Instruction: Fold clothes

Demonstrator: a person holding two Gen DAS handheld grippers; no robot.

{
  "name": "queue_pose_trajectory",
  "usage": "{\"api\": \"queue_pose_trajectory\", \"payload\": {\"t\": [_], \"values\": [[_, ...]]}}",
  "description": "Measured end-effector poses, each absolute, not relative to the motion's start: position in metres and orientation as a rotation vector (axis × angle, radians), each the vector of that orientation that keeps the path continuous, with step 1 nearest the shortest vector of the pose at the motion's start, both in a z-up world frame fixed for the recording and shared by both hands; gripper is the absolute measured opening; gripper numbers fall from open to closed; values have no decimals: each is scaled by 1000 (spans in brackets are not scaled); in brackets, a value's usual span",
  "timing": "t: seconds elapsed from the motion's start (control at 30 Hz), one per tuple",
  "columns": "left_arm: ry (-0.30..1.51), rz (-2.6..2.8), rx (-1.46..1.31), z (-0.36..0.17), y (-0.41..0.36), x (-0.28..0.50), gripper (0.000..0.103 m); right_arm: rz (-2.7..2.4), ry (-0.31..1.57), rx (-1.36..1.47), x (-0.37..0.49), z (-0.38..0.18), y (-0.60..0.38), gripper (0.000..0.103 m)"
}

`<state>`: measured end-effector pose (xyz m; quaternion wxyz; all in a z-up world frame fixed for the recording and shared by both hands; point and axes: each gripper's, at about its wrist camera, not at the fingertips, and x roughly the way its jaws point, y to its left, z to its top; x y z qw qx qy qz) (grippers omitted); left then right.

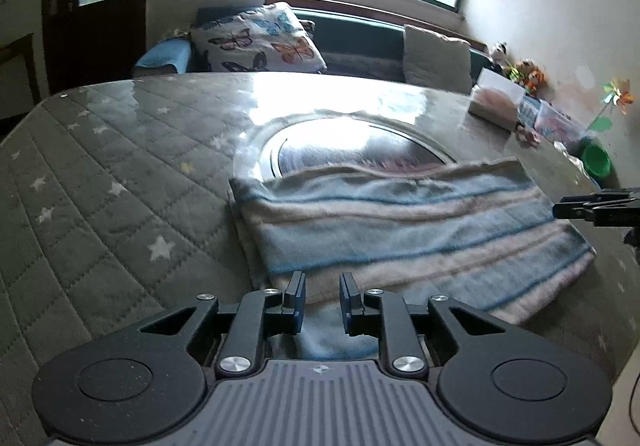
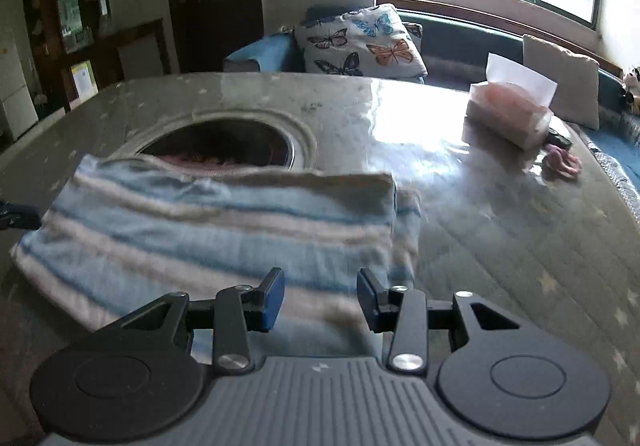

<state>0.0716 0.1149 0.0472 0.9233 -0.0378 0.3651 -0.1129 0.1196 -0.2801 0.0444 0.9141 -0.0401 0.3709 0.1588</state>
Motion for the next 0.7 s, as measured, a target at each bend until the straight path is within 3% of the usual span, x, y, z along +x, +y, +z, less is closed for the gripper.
{"api": "queue_pose_trajectory", "payload": {"t": [0.13,0.27,0.53,0.7], "values": [[761,-203,-79,40,117,81,21,326,780,-43,145,30,-281,40],[790,-174,-87,33,122,86,21,303,800,-27,153,22,-290,25],[802,-140,-118,31,127,90,22,286,778,-43,176,27,-288,27],[815,-114,-158,31,133,89,34,235,780,-39,182,24,-292,27]]}}
